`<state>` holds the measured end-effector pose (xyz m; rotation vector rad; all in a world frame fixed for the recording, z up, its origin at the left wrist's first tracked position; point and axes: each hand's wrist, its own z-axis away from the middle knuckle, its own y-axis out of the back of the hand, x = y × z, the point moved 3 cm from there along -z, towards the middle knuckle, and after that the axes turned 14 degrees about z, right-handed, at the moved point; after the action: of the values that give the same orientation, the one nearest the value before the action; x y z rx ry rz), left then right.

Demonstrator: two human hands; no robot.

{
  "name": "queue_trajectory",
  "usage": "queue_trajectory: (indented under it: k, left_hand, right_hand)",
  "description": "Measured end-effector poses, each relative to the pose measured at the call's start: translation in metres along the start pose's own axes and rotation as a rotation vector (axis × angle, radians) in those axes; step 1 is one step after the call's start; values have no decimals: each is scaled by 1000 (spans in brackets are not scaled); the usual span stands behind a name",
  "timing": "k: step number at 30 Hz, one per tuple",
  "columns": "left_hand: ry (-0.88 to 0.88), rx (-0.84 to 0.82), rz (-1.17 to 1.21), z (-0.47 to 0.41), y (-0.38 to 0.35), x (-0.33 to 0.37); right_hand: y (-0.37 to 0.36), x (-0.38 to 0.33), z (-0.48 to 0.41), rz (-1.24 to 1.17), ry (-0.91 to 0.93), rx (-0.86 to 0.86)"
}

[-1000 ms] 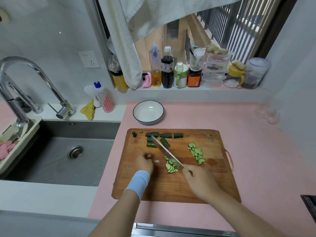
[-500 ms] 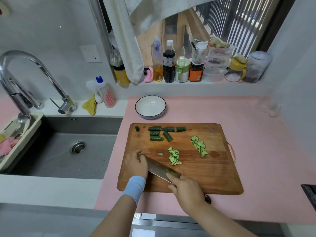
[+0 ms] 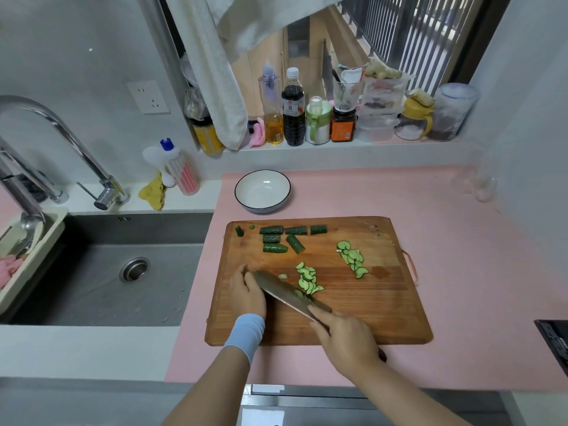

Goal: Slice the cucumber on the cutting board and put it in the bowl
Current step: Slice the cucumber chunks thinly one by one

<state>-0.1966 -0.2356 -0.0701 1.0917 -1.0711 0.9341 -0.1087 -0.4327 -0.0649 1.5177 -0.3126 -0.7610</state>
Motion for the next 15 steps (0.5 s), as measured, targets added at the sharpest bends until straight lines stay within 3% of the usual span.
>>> queue_trajectory:
  k: [6, 8, 11, 15]
  left_hand:
    - [16, -80, 40, 6, -32, 0]
    - [50, -90, -119, 4, -46, -8]
    - [-91, -300, -551, 8, -72, -22]
    - [-197, -516, -526, 31, -114, -18]
  right_hand:
    - [23, 31, -8, -162, -154, -48]
    - [28, 42, -12, -286, -237, -50]
    - [38, 57, -22, -431, -313, -28]
    - [51, 77, -37, -482, -371, 34]
